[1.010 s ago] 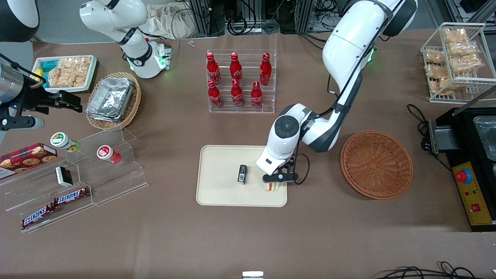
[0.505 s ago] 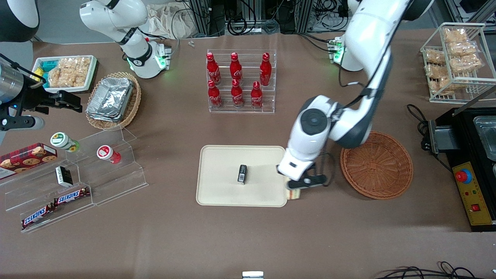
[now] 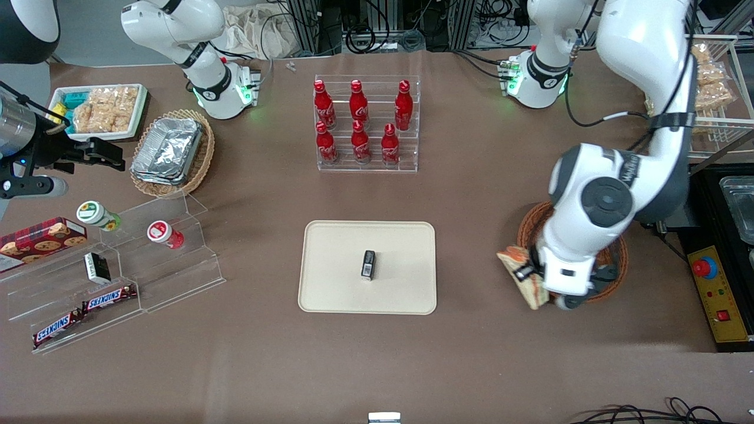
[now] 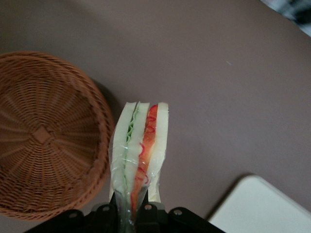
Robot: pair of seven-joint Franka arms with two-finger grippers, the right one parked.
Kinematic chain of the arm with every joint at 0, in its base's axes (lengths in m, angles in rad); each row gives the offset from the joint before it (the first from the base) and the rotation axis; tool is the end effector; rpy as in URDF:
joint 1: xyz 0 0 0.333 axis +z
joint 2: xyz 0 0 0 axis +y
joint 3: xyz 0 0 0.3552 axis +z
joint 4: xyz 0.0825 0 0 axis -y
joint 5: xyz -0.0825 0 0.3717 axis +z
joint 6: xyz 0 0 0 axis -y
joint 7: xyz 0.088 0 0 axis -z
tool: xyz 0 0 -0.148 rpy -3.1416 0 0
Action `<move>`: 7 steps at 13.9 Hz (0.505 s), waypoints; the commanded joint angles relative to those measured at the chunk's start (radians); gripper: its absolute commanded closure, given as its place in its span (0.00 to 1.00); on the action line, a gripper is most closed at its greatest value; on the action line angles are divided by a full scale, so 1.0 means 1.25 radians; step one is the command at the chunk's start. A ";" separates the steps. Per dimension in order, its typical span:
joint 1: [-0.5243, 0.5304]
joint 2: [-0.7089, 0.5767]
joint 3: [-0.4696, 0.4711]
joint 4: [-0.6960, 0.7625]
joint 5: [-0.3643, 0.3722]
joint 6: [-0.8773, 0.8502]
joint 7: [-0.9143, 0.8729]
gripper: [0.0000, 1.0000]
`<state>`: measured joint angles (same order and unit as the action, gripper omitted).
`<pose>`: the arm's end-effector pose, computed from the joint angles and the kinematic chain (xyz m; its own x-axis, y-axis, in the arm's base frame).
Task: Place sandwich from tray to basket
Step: 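Lower the sandwich into the wicker basket and open the left gripper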
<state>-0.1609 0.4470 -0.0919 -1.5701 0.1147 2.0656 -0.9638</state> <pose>0.6765 -0.1556 0.3893 0.7818 0.6184 0.0806 0.6201 -0.7845 0.0042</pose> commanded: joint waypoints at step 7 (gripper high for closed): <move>0.143 0.007 -0.011 -0.145 -0.032 0.037 -0.082 0.95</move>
<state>0.0003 0.4606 -0.0914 -1.7085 0.1012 2.0724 -1.0346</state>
